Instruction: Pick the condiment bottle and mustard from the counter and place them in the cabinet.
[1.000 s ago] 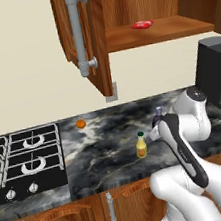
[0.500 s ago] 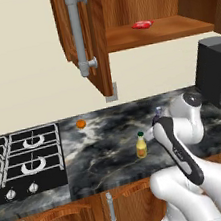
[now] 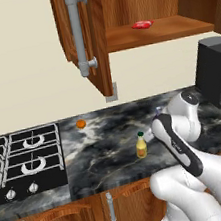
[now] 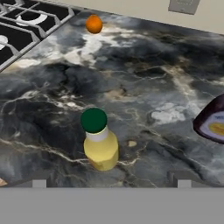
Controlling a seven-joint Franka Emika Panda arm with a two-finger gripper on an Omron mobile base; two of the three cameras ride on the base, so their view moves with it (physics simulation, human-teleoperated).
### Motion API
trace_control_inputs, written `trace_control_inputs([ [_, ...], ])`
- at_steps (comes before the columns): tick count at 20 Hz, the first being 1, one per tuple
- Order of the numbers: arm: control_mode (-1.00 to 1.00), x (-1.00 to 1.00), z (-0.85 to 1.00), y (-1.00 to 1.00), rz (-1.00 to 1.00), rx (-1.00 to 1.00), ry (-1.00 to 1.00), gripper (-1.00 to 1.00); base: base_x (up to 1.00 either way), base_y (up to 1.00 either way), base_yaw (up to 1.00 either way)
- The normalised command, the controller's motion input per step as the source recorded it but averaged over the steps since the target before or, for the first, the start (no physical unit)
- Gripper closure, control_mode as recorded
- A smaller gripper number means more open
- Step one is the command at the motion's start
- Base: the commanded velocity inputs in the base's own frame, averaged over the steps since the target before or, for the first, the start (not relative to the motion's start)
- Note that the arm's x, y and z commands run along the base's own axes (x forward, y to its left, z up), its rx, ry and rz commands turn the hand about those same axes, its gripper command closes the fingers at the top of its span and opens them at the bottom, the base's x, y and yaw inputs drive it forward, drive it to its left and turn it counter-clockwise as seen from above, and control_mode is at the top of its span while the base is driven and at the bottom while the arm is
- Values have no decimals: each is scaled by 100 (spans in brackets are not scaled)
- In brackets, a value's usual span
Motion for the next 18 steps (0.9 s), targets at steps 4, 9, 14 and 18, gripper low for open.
trace_control_inputs([
  [4,-100,-2,-13,0,3,0,1,-100,0,0,0],
  [9,-100,-10,-29,0,11,5,3,-100,0,0,0],
  [14,-100,-2,-19,-9,12,12,0,-100,0,0,0],
  [18,-100,-3,-8,-21,11,18,0,-100,0,0,0],
])
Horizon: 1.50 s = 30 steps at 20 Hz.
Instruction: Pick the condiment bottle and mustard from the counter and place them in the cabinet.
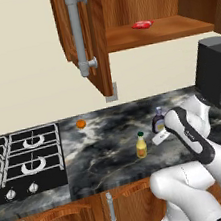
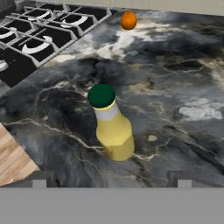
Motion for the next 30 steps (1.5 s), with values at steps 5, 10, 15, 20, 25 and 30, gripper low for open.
trace_control_inputs([
  [5,-100,-1,-19,-15,11,17,0,-100,0,0,0],
  [10,-100,-4,-16,-10,9,12,-5,-100,0,0,0],
  [15,-100,-13,-6,-9,9,12,-11,-100,0,0,0],
  [20,-100,-17,0,-5,7,9,-12,-100,0,0,0],
  [25,-100,-8,0,0,2,1,-6,-100,0,0,0],
  [30,-100,0,4,1,1,3,-5,-100,0,0,0],
])
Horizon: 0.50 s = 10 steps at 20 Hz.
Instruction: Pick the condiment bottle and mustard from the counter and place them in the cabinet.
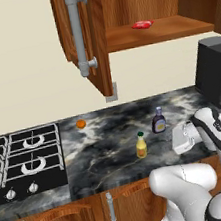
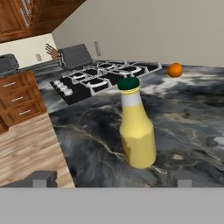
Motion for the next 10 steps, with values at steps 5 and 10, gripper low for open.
trace_control_inputs([
  [5,-100,3,13,15,0,1,-1,-100,0,0,0],
  [10,-100,9,12,28,0,0,0,-100,0,0,0],
])
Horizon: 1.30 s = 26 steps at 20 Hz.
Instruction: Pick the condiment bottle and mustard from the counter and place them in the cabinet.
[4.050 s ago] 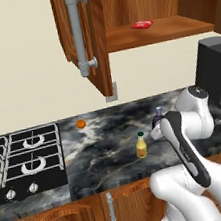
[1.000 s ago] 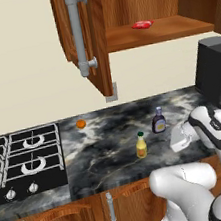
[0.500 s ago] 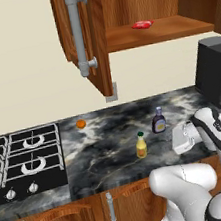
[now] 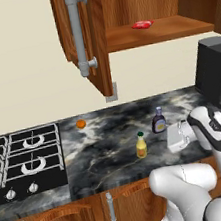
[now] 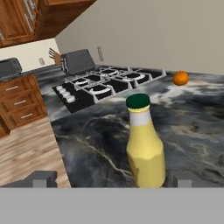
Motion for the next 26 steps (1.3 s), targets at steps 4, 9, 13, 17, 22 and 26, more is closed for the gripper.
trace_control_inputs([
  [4,-100,16,6,32,0,0,0,-100,0,0,0],
  [9,-100,20,0,31,0,0,2,-100,0,0,0],
  [13,-100,9,-3,21,0,0,4,-100,0,0,0],
  [17,-100,13,-8,21,1,0,5,-100,0,0,0],
  [22,-100,8,-20,9,1,0,6,-100,0,0,0],
  [26,-100,18,-11,9,0,0,3,-100,0,0,0],
])
